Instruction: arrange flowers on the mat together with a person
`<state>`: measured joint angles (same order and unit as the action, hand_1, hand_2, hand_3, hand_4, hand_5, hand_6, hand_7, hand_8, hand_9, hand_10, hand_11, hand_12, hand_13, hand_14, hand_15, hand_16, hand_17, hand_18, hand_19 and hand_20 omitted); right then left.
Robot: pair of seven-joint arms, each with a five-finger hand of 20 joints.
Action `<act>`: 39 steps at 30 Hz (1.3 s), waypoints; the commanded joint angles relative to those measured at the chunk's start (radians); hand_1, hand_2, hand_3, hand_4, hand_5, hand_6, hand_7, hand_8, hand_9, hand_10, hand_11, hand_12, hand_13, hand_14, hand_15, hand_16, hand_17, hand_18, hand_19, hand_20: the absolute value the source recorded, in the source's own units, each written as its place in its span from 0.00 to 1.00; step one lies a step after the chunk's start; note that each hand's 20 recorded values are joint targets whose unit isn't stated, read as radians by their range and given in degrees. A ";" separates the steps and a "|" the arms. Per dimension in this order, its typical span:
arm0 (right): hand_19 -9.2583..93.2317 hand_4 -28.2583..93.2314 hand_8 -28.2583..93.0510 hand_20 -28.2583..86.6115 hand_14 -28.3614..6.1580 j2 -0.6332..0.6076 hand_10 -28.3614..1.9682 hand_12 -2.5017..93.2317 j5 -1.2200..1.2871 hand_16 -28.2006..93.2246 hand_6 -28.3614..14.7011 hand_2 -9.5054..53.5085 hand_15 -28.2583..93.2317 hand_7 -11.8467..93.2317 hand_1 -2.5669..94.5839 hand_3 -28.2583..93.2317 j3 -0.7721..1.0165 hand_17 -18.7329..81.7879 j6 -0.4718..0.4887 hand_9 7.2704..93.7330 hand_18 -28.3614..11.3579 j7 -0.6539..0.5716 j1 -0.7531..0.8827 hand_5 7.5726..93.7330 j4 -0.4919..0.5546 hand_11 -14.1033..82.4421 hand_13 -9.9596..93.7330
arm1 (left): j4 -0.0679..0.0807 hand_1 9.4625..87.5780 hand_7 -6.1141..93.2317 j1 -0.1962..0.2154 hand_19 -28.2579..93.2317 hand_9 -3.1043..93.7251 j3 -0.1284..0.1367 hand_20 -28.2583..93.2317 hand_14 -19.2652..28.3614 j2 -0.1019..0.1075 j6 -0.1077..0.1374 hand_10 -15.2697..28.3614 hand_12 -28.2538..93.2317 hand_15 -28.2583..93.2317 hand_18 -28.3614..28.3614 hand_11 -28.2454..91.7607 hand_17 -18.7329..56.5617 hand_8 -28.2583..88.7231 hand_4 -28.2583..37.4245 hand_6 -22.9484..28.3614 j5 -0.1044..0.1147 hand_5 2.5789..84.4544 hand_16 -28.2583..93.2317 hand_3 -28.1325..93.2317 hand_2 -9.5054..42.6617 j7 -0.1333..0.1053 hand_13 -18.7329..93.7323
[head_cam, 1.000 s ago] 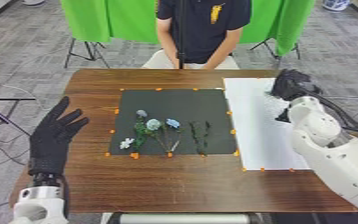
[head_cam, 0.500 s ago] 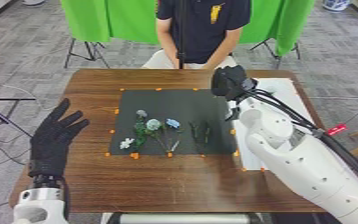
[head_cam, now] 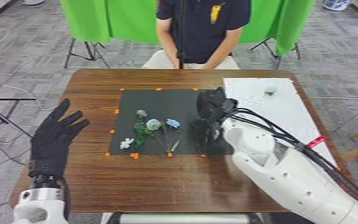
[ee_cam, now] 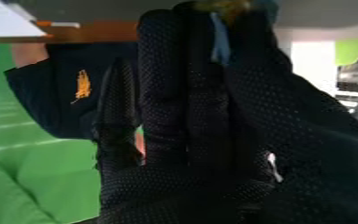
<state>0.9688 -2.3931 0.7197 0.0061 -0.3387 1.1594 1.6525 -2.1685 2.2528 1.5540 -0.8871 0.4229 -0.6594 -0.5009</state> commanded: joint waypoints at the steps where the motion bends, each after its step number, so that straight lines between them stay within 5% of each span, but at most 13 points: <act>1: 0.73 0.00 0.20 0.46 0.64 0.007 0.69 0.35 -0.028 0.45 0.83 0.00 0.60 0.31 0.59 0.79 0.008 0.35 0.039 0.79 0.30 0.029 0.025 0.82 0.023 0.27 0.70 | 0.003 0.08 0.19 -0.001 0.62 0.41 -0.001 0.37 0.95 -0.013 -0.008 0.75 0.31 0.61 0.91 0.43 0.13 0.16 0.00 0.53 -0.012 0.39 0.18 0.85 0.33 0.031 0.41; 7: 0.72 0.00 0.18 0.46 0.57 0.018 0.62 0.21 -0.041 0.37 0.83 0.00 0.64 0.30 0.54 0.81 0.009 0.34 0.057 0.69 0.30 0.041 0.024 0.77 0.024 0.39 0.66 | 0.003 0.09 0.19 -0.002 0.62 0.41 -0.002 0.37 0.95 -0.014 -0.009 0.75 0.31 0.61 0.91 0.43 0.13 0.16 0.00 0.53 -0.013 0.39 0.18 0.86 0.33 0.037 0.41; 21: 0.73 0.00 0.11 0.48 0.52 -0.029 0.58 0.19 -0.024 0.35 0.82 0.00 0.66 0.29 0.44 0.90 0.040 0.31 0.070 0.62 0.27 0.059 0.022 0.62 0.098 0.38 0.62 | -0.006 0.10 0.19 0.017 0.62 0.41 0.008 0.37 0.95 -0.016 -0.003 0.75 0.31 0.61 0.91 0.43 0.13 0.16 0.00 0.53 -0.017 0.39 0.18 0.86 0.33 0.049 0.41; 25: 0.73 0.00 0.11 0.48 0.51 -0.044 0.57 0.19 0.041 0.34 0.81 0.00 0.67 0.28 0.43 0.90 0.079 0.31 0.060 0.61 0.26 0.062 0.037 0.60 0.157 0.38 0.61 | -0.005 0.10 0.19 0.026 0.62 0.41 0.006 0.37 0.95 -0.014 0.007 0.75 0.31 0.61 0.91 0.43 0.13 0.16 0.00 0.53 -0.006 0.39 0.18 0.86 0.33 0.034 0.41; 33: 0.72 0.00 0.12 0.48 0.46 -0.042 0.54 0.19 0.445 0.34 0.76 0.00 0.66 0.27 0.37 0.88 0.388 0.30 0.019 0.59 0.25 0.028 0.250 0.58 0.348 0.37 0.60 | -0.007 0.10 0.19 0.033 0.62 0.41 0.004 0.37 0.95 0.001 0.019 0.75 0.31 0.61 0.91 0.43 0.13 0.16 0.00 0.53 0.005 0.39 0.18 0.86 0.33 0.003 0.41; 39: 0.69 0.02 0.12 0.47 0.41 -0.007 0.50 0.18 0.776 0.33 0.73 0.04 0.65 0.26 0.33 0.88 0.689 0.29 -0.002 0.55 0.24 0.025 0.505 0.54 0.469 0.34 0.57 | -0.009 0.10 0.19 0.039 0.62 0.41 0.002 0.37 0.95 0.003 0.018 0.75 0.31 0.61 0.91 0.43 0.13 0.16 0.00 0.53 0.005 0.39 0.18 0.86 0.32 0.002 0.41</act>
<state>0.9425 -1.8664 1.1480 0.0525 -0.3060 1.4097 2.0357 -2.1719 2.2701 1.5575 -0.8873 0.4298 -0.6621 -0.4931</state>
